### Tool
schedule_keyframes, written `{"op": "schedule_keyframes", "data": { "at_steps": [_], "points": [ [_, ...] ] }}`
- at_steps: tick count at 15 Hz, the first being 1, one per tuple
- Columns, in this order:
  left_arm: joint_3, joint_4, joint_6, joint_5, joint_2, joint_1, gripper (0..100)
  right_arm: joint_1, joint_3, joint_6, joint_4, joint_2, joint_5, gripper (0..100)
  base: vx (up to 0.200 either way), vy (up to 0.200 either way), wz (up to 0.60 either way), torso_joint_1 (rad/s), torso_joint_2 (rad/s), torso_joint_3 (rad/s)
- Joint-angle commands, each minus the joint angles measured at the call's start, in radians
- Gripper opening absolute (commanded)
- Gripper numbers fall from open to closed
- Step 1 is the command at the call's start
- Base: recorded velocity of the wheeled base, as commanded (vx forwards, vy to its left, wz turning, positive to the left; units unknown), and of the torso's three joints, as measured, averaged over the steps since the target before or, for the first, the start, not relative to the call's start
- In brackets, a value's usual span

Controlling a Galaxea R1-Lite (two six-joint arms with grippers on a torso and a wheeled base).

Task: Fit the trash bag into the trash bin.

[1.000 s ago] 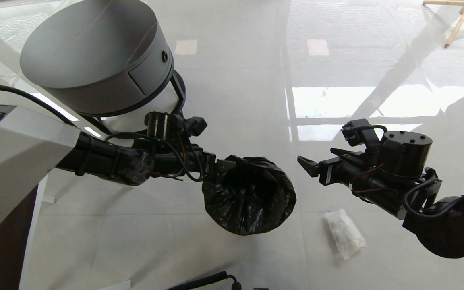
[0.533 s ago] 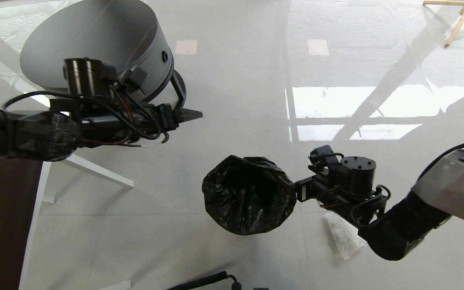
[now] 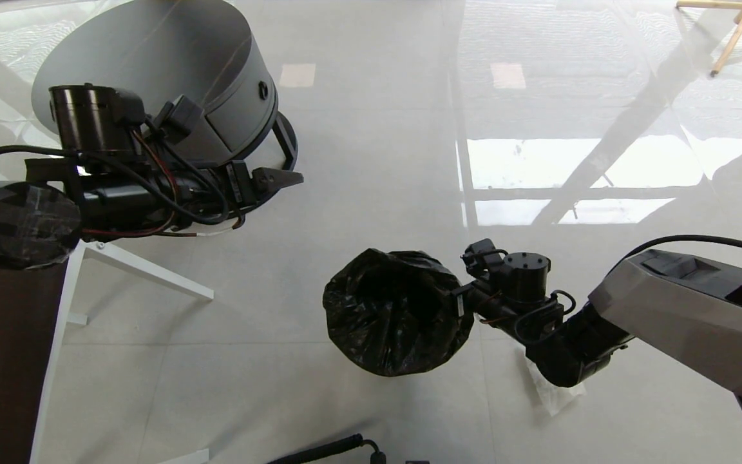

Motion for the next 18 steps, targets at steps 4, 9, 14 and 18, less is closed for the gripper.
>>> {"op": "schedule_keyframes", "data": {
  "at_steps": [4, 9, 14, 18],
  "points": [
    [0.036, -0.006, 0.001, 0.0, -0.028, 0.005, 100, -0.023, -0.103, 0.0, 0.036, 0.032, 0.01, 0, 0.0, 0.0, 0.0, 0.0, 0.0, 0.0],
    [0.067, -0.041, 0.003, 0.002, -0.028, 0.003, 100, -0.045, -0.124, 0.007, 0.04, 0.013, 0.019, 0, 0.0, 0.0, 0.0, 0.0, 0.0, 0.0],
    [0.084, -0.05, 0.006, 0.003, -0.028, 0.003, 100, -0.045, -0.116, 0.055, 0.067, 0.017, 0.062, 0, 0.0, 0.0, 0.0, 0.0, 0.0, 0.0],
    [0.085, -0.05, 0.006, 0.003, -0.027, 0.003, 100, -0.037, -0.129, 0.063, 0.067, 0.054, 0.066, 0, 0.0, 0.0, 0.0, 0.0, 0.0, 0.0]
  ]
}}
